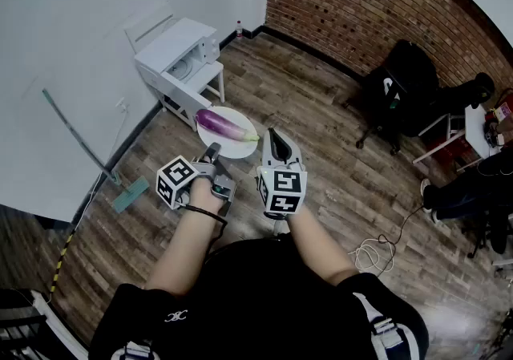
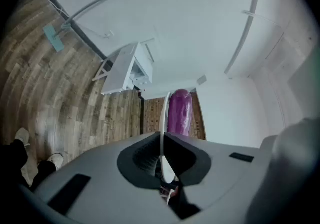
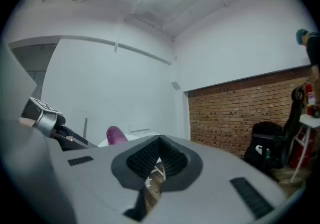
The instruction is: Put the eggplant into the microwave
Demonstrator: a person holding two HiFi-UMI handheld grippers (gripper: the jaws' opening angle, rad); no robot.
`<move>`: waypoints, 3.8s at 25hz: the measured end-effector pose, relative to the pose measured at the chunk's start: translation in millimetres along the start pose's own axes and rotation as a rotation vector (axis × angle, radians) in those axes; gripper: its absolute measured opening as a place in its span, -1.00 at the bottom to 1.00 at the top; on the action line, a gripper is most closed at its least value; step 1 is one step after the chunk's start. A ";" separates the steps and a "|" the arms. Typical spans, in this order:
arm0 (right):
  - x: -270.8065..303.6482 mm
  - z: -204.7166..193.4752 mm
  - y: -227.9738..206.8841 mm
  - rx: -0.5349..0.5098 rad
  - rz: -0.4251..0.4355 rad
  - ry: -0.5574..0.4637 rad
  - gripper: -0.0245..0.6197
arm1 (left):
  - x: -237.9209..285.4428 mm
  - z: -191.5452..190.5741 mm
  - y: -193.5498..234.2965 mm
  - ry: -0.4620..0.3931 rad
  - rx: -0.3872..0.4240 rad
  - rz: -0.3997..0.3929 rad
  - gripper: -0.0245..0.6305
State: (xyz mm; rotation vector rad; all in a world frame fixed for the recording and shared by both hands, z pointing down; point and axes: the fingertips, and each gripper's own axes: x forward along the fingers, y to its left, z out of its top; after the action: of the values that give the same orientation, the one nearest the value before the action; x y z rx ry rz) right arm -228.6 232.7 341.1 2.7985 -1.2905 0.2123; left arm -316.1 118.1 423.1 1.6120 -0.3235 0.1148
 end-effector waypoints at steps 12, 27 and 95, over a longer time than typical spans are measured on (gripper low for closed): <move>9.9 -5.7 -42.7 -0.003 0.036 -0.002 -0.89 | 37.1 -23.9 -3.4 -0.027 -0.017 -0.004 -0.87; 50.1 -4.6 -147.6 -0.027 0.154 0.016 -0.89 | 129.2 -70.1 -31.6 -0.127 -0.038 0.018 -0.87; 632.4 0.2 -45.7 -0.193 0.875 0.178 -0.89 | 454.1 267.9 31.0 -0.709 -0.307 0.152 -0.87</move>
State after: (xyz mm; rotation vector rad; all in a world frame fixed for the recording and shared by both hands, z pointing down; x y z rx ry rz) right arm 212.0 -213.7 433.9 1.8405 -2.2324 0.3273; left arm 75.4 -210.5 555.7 1.2755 -0.9615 -0.3860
